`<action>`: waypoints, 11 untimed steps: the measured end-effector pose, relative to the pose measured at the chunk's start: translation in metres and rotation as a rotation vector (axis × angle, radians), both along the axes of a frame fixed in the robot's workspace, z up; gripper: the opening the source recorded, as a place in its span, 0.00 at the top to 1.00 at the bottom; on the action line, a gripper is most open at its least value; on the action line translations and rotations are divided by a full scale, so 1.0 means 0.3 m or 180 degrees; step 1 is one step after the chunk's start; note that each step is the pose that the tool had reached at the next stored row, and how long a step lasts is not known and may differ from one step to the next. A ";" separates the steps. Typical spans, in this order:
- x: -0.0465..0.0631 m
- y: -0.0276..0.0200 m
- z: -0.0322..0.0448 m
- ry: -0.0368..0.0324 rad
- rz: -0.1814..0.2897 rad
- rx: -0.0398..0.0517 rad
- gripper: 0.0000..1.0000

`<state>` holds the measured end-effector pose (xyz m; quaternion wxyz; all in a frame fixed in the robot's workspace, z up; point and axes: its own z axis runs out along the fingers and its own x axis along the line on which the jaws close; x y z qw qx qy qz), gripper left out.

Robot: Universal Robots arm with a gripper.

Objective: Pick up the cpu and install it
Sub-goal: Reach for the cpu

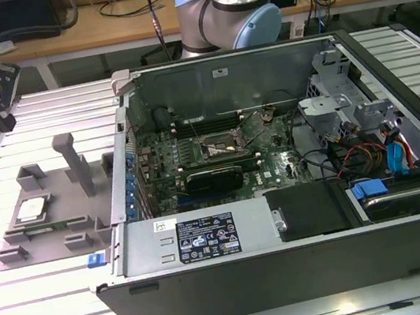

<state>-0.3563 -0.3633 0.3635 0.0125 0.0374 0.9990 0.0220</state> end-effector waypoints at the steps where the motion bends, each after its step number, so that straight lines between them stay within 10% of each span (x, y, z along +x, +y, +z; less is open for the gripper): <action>1: -0.003 0.003 -0.014 0.0000 0.0000 0.0000 0.89; 11: -0.040 0.011 -0.106 0.0000 0.0000 0.0000 0.89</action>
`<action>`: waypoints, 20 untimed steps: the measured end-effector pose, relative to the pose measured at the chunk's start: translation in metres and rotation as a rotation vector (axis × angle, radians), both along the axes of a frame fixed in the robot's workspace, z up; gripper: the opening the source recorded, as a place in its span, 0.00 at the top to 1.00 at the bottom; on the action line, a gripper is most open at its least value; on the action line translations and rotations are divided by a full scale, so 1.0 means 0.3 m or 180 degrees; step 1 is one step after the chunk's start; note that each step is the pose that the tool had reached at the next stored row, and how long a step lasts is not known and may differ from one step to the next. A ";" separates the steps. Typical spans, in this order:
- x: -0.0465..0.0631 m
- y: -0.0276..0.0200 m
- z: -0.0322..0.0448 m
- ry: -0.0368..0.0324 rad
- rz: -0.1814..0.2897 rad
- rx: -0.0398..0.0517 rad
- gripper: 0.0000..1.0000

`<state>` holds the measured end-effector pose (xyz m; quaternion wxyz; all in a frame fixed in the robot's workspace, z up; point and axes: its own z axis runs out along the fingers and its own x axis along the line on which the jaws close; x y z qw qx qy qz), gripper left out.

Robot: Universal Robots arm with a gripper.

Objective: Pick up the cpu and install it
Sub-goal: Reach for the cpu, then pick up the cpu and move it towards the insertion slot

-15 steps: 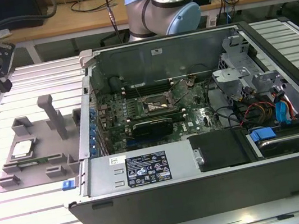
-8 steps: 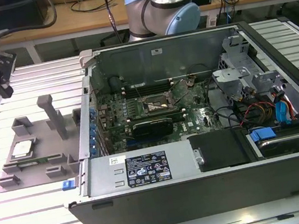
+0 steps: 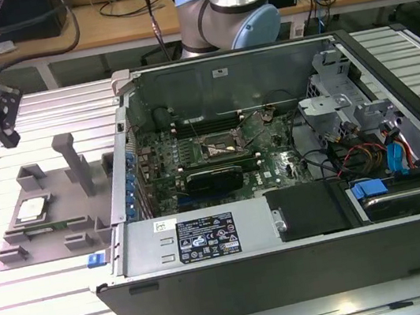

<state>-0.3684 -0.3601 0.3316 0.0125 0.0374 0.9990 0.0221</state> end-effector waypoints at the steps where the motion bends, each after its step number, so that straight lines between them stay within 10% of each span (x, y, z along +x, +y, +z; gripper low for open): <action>1: -0.004 0.000 -0.009 0.0000 0.0000 0.0000 0.89; 20: -0.019 0.000 -0.052 -0.0003 0.0000 0.0000 0.89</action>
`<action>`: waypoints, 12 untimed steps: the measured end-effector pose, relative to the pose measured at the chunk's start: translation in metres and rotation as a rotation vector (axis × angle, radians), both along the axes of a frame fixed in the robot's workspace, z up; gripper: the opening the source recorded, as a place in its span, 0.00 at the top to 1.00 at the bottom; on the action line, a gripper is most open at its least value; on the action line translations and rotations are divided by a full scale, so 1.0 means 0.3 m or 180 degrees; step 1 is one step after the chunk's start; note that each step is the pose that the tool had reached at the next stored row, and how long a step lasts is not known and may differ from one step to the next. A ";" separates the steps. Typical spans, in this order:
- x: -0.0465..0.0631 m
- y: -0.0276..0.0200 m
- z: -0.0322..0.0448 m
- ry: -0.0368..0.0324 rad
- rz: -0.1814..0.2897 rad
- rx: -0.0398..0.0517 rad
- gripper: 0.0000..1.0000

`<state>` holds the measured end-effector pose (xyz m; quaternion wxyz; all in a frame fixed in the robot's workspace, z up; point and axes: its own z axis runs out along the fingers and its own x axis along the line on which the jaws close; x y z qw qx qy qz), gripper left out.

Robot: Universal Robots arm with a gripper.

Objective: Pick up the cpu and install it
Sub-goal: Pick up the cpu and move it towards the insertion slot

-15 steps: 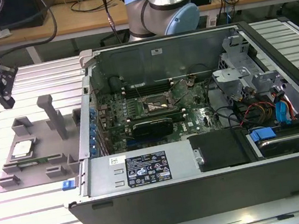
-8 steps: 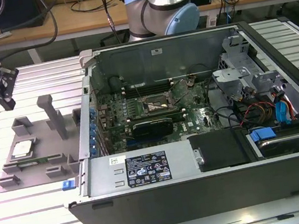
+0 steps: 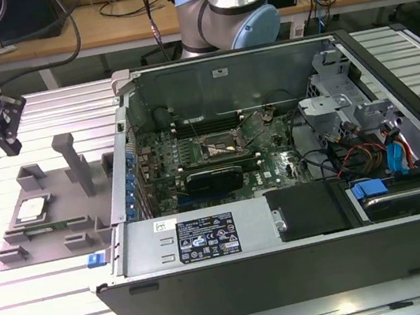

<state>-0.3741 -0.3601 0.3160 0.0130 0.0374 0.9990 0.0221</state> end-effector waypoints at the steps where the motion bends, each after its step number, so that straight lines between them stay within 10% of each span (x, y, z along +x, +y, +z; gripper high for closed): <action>1: -0.001 0.000 -0.001 0.0000 0.0000 0.0000 0.89; 12: -0.033 0.000 -0.059 -0.0007 0.0000 0.0000 0.89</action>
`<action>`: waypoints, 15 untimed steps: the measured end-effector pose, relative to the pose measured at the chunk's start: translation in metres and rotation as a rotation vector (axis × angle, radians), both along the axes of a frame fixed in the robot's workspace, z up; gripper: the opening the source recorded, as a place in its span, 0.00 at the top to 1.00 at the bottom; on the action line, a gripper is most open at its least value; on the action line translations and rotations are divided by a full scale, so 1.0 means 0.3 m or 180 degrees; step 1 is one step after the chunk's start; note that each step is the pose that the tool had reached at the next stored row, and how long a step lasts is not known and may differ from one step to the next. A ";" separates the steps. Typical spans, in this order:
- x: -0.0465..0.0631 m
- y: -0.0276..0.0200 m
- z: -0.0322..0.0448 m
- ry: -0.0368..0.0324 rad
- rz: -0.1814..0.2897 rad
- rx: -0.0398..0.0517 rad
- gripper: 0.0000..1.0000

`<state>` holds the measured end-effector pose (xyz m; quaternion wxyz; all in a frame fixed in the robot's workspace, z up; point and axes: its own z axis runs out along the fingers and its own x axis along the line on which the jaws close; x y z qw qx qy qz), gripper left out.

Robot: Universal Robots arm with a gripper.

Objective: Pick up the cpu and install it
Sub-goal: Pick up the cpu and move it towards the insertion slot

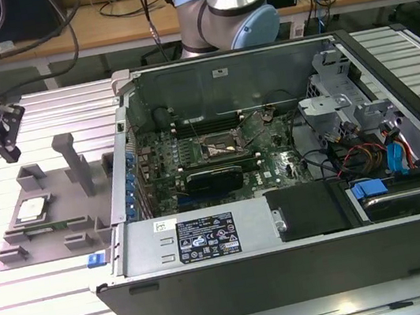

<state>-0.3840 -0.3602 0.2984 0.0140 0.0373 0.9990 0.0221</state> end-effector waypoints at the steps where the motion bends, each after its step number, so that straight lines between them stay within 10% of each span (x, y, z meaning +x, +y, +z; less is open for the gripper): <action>1: -0.002 0.000 -0.006 0.0000 0.0000 0.0000 0.89; 15: -0.050 -0.034 -0.120 0.0000 0.0000 0.0001 0.89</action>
